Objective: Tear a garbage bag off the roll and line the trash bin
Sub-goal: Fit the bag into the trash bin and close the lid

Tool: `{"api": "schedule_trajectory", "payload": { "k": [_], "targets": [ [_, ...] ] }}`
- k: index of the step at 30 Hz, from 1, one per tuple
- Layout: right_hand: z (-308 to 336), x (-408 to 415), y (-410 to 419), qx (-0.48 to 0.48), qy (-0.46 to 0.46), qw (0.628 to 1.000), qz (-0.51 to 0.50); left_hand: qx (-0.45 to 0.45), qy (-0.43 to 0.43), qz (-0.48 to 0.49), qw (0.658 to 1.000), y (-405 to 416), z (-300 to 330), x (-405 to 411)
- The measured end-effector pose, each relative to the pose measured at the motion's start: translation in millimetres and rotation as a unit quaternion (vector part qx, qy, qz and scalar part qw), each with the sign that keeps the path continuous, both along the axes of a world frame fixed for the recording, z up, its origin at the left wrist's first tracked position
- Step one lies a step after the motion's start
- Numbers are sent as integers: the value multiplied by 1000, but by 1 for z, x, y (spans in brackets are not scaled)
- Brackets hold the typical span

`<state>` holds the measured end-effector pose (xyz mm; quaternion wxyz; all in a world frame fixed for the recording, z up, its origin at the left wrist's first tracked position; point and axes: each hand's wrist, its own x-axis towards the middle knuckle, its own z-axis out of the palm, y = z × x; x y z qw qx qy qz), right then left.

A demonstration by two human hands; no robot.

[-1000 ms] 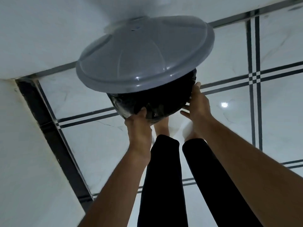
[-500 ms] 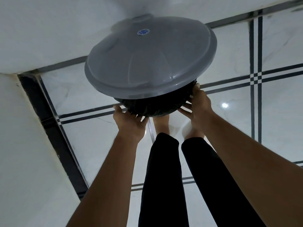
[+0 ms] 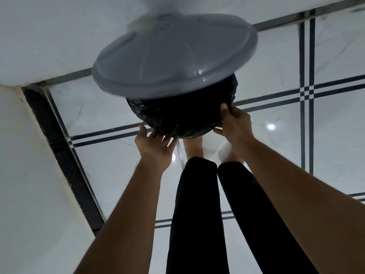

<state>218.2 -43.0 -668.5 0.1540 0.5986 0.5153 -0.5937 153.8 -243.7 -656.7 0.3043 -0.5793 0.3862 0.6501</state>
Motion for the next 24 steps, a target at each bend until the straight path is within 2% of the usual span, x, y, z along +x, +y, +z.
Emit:
{"api": "schedule_trajectory", "payload": {
  "k": [4, 8, 15, 24],
  "targets": [
    [-2, 6, 3, 44, -21, 998, 50, -5, 8, -13, 1000, 0, 0, 1],
    [-4, 11, 6, 28, -15, 999, 27, -36, 38, -65, 997, 6, 2, -1],
    [-3, 17, 17, 24, -23, 997, 68, -47, 57, -104, 992, 14, 6, 16],
    [4, 30, 29, 27, -34, 990, 132, -98, 37, -88, 991, 21, 6, 47]
  ]
}}
